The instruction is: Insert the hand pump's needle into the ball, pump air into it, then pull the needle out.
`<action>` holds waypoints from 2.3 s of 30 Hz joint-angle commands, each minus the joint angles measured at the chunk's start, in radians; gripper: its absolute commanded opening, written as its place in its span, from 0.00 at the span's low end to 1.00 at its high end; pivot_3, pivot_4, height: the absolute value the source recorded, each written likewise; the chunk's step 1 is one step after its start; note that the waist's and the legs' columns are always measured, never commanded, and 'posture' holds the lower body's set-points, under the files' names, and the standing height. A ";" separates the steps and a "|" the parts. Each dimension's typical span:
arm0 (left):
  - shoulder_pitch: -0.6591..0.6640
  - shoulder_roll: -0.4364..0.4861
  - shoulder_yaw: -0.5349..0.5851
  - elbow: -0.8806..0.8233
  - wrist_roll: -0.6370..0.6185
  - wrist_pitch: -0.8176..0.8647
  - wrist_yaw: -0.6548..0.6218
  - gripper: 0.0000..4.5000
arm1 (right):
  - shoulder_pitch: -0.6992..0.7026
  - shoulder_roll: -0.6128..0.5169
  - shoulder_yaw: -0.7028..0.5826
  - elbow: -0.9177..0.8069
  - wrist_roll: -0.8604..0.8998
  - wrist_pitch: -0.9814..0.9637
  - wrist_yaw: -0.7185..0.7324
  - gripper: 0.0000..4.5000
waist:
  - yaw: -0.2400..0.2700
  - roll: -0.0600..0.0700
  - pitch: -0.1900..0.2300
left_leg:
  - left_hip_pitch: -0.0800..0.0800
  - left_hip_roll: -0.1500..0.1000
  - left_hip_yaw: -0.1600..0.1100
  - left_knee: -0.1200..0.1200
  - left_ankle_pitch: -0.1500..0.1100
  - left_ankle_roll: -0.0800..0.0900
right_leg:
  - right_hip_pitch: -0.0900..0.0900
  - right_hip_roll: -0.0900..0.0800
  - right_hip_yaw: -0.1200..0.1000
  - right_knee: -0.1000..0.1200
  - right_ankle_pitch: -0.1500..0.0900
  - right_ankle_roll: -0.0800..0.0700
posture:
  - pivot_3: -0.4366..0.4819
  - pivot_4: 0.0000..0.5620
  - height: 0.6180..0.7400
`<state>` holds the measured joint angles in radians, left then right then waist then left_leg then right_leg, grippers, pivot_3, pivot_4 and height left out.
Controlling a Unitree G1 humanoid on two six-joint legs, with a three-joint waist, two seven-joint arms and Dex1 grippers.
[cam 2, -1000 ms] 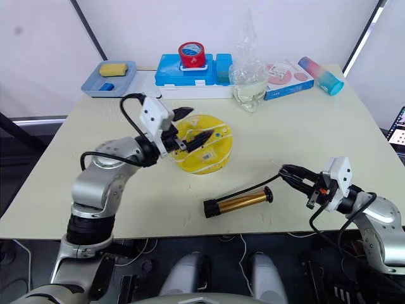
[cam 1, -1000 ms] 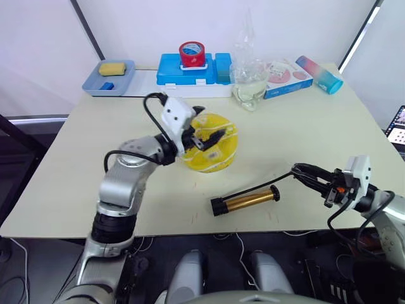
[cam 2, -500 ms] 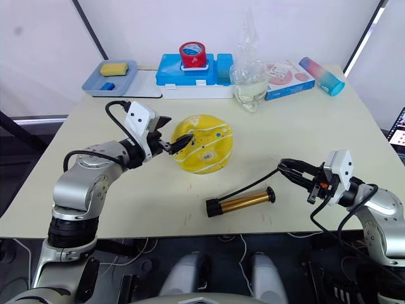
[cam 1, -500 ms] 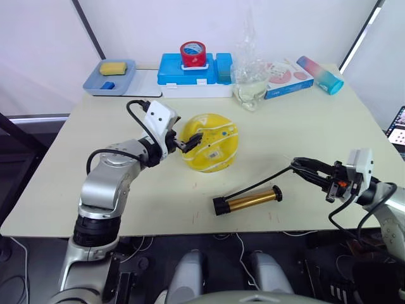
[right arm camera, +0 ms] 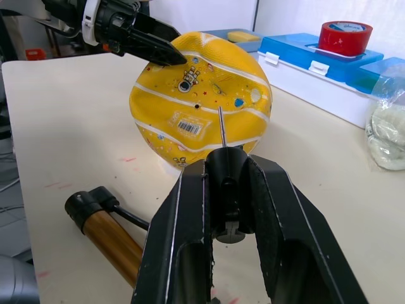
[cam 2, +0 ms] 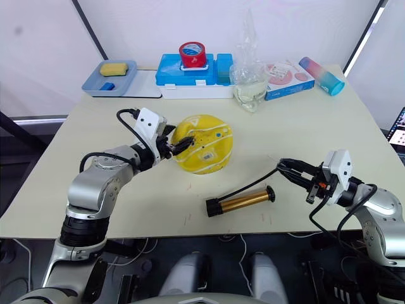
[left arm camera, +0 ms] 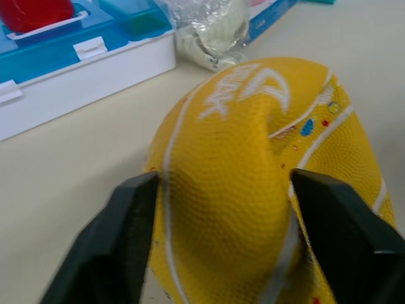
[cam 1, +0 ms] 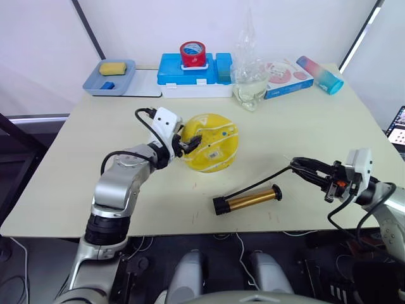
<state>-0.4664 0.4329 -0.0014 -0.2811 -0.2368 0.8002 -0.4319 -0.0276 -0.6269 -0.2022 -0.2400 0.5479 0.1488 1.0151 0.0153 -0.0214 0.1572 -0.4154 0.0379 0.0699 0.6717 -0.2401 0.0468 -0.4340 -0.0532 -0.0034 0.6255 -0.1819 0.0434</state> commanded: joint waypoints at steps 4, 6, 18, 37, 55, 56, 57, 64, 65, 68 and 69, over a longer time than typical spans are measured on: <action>-0.003 -0.052 0.015 -0.008 -0.006 -0.022 0.044 0.01 | -0.030 -0.011 0.015 -0.072 0.024 0.053 -0.031 0.08 | -0.001 0.000 0.000 | 0.000 0.000 0.000 0.000 0.000 0.000 | 0.000 0.000 0.000 0.000 0.001 -0.002 | 0.48 0.27 1.00; 0.002 -0.073 0.013 -0.012 -0.011 -0.027 0.054 0.01 | -0.041 -0.012 0.021 -0.084 0.059 0.113 -0.044 0.08 | 0.000 0.000 0.000 | 0.000 0.000 0.000 0.000 0.000 0.000 | 0.000 0.000 0.000 0.000 0.001 -0.002 | 0.48 0.27 1.00; 0.029 -0.127 0.019 0.026 -0.014 -0.141 0.032 0.01 | -0.258 -0.019 0.143 -0.137 0.073 0.468 -0.228 0.08 | 0.001 -0.001 0.000 | 0.000 0.000 0.000 0.000 0.000 0.000 | 0.000 0.000 0.000 0.000 0.002 -0.002 | 0.48 0.27 1.00; 0.023 -0.140 0.013 0.075 -0.002 -0.178 0.038 0.01 | -0.729 0.062 0.440 0.063 -0.024 0.908 -0.313 0.08 | 0.001 0.000 0.000 | -0.001 0.000 -0.001 0.000 0.000 0.000 | 0.000 0.000 0.000 0.000 0.002 -0.002 | 0.48 0.27 1.00; 0.038 -0.131 0.021 0.091 -0.005 -0.188 0.032 0.01 | -0.901 0.256 0.543 0.295 -0.198 0.948 -0.377 0.08 | -0.004 0.000 0.000 | -0.001 0.000 -0.001 0.000 0.000 0.000 | -0.001 0.000 -0.001 0.001 0.004 0.001 | 0.48 0.27 1.00; 0.038 -0.131 0.021 0.094 -0.005 -0.189 0.031 0.01 | -0.906 0.264 0.543 0.305 -0.204 0.945 -0.378 0.08 | -0.004 0.000 0.000 | -0.001 0.000 -0.001 0.000 0.000 0.000 | -0.001 0.000 -0.001 0.001 0.004 0.001 | 0.48 0.27 1.00; 0.037 -0.130 0.021 0.097 -0.004 -0.191 0.031 0.01 | -0.910 0.271 0.544 0.312 -0.209 0.943 -0.377 0.08 | -0.004 0.000 0.000 | -0.001 0.000 0.000 0.000 0.000 0.000 | -0.001 0.000 -0.001 0.000 0.004 0.001 | 0.48 0.27 1.00; 0.032 -0.124 0.025 0.115 -0.006 -0.196 0.024 0.01 | -0.924 0.309 0.557 0.362 -0.256 0.916 -0.377 0.08 | -0.004 0.000 0.000 | -0.001 0.000 0.000 0.000 0.000 0.000 | -0.001 0.000 -0.001 0.000 0.004 0.001 | 0.48 0.27 1.00; 0.030 -0.126 0.027 0.119 -0.007 -0.196 0.023 0.01 | -0.926 0.313 0.557 0.370 -0.262 0.914 -0.377 0.08 | -0.004 0.000 0.000 | -0.001 0.000 0.000 0.000 0.000 0.000 | -0.001 0.000 -0.001 0.000 0.004 0.001 | 0.48 0.27 1.00; 0.029 -0.127 0.030 0.125 -0.009 -0.197 0.020 0.01 | -0.925 0.322 0.560 0.381 -0.277 0.910 -0.373 0.08 | -0.005 0.000 0.000 | -0.001 0.000 0.000 0.000 0.000 0.000 | -0.001 0.000 -0.001 0.000 0.004 0.001 | 0.48 0.27 1.00; 0.028 -0.128 0.030 0.128 -0.009 -0.199 0.020 0.01 | -0.923 0.323 0.564 0.384 -0.284 0.904 -0.372 0.08 | -0.005 0.000 0.000 | -0.001 0.000 0.000 0.000 0.000 0.000 | -0.001 0.000 -0.001 0.000 0.004 0.001 | 0.48 0.27 1.00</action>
<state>-0.4282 0.3057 0.0298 -0.1638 -0.2401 0.6070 -0.4110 -0.9311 -0.3083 0.3559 0.1448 0.2771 1.0696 0.6407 0.0107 -0.0216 0.1570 -0.4164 0.0381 0.0695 0.6713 -0.2400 0.0468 -0.4349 -0.0531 -0.0042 0.6260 -0.1781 0.0440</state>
